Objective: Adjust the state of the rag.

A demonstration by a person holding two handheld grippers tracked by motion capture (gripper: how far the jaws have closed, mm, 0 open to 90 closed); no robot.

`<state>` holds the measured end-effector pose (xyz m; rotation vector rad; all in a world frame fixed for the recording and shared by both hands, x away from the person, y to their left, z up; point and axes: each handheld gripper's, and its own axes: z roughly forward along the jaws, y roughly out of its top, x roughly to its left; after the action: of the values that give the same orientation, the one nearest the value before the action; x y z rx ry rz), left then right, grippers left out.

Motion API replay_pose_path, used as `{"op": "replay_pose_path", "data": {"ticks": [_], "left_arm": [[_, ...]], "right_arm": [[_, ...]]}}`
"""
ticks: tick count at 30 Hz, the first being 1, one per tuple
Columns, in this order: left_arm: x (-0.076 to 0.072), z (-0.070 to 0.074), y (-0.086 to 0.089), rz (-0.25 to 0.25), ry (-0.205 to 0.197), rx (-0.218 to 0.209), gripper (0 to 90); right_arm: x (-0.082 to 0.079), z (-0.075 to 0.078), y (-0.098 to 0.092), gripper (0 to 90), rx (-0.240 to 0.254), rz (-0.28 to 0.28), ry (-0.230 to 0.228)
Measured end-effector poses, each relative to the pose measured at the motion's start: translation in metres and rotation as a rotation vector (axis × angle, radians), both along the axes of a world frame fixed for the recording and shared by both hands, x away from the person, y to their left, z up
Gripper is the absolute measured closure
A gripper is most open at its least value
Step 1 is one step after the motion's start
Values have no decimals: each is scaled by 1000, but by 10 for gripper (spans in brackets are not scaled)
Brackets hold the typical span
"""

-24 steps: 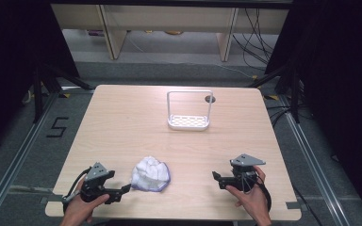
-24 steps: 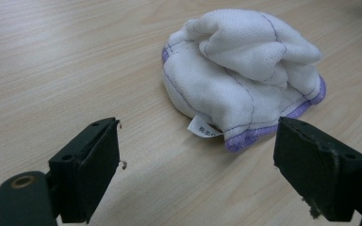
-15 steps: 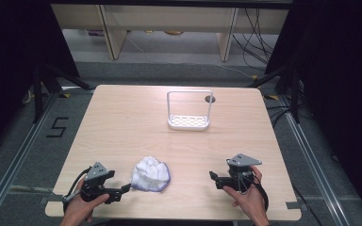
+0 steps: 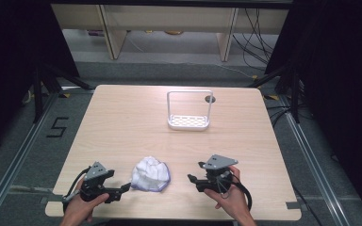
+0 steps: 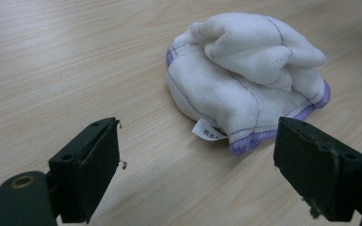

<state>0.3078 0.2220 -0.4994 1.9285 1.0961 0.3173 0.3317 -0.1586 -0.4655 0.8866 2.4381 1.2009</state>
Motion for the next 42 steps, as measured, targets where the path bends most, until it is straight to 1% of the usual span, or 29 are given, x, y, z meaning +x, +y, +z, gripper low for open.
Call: {"op": "replay_pose_path", "data": {"ticks": [4,5,7,8,10,11,12,13,14,15,16,17,18,21,22,23,24,25,28,30,31,32,33,34,35,36,37,39,42], "left_arm": [[1,0,1,-3,0,7,147],[1,-1,2,7,-2,-1,147],[1,0,2,5,-4,0,147],[0,1,3,20,0,-3,146],[0,2,5,21,0,3,146],[0,2,5,21,0,3,146],[0,2,5,22,2,0,147],[1,1,5,18,0,-4,146],[1,2,5,21,1,-6,147],[1,2,5,26,-3,-8,147],[0,1,5,31,-8,-13,147],[0,2,6,24,5,4,147],[0,1,5,22,-5,-6,147],[0,1,4,19,0,-10,147],[0,2,5,0,-1,10,147],[0,2,5,0,-1,10,147],[-1,2,3,13,-4,-10,147],[0,2,3,10,0,-7,147],[0,0,3,-6,4,8,147],[0,0,3,-10,7,13,147],[0,0,1,-1,5,-4,148],[-1,0,1,-2,8,-6,148],[-1,0,2,-12,-1,9,150],[-1,1,0,-16,6,-2,153],[-2,1,-2,-18,6,-12,161],[-2,0,-2,-23,-2,-15,172],[-3,-1,-4,-27,-1,-16,181],[-3,-2,-7,-48,5,-4,217],[-1,-4,-15,-76,7,-3,286]], "right_arm": [[0,1,23,461,2,63,21],[1,2,26,464,-7,89,2],[1,2,32,471,-2,89,10],[3,1,45,500,3,131,4],[4,1,54,521,-10,171,4],[4,1,54,521,-10,171,4],[4,0,67,532,-4,199,10],[4,0,71,533,2,199,24],[6,0,76,532,-10,219,12],[6,-2,82,532,-2,227,12],[6,-2,87,532,-3,223,26],[6,-3,92,531,-16,227,31],[6,-4,97,529,-21,233,32],[7,-10,111,522,-52,249,14],[7,-11,113,525,-60,242,18],[7,-11,113,525,-60,242,18],[8,-12,115,541,-81,239,12],[11,-15,116,647,-100,228,0],[16,-17,114,744,-115,224,-37],[17,-16,112,764,-115,212,-40],[18,-12,107,802,-98,207,-44],[19,-9,103,818,-76,199,-42],[21,-2,95,830,-59,193,-44],[22,1,91,832,-40,190,-51],[22,4,88,834,-31,169,-36],[24,7,84,836,-20,164,-45],[24,9,82,837,-8,156,-35],[25,11,77,839,0,166,-40],[25,12,73,839,13,146,-26]]}}
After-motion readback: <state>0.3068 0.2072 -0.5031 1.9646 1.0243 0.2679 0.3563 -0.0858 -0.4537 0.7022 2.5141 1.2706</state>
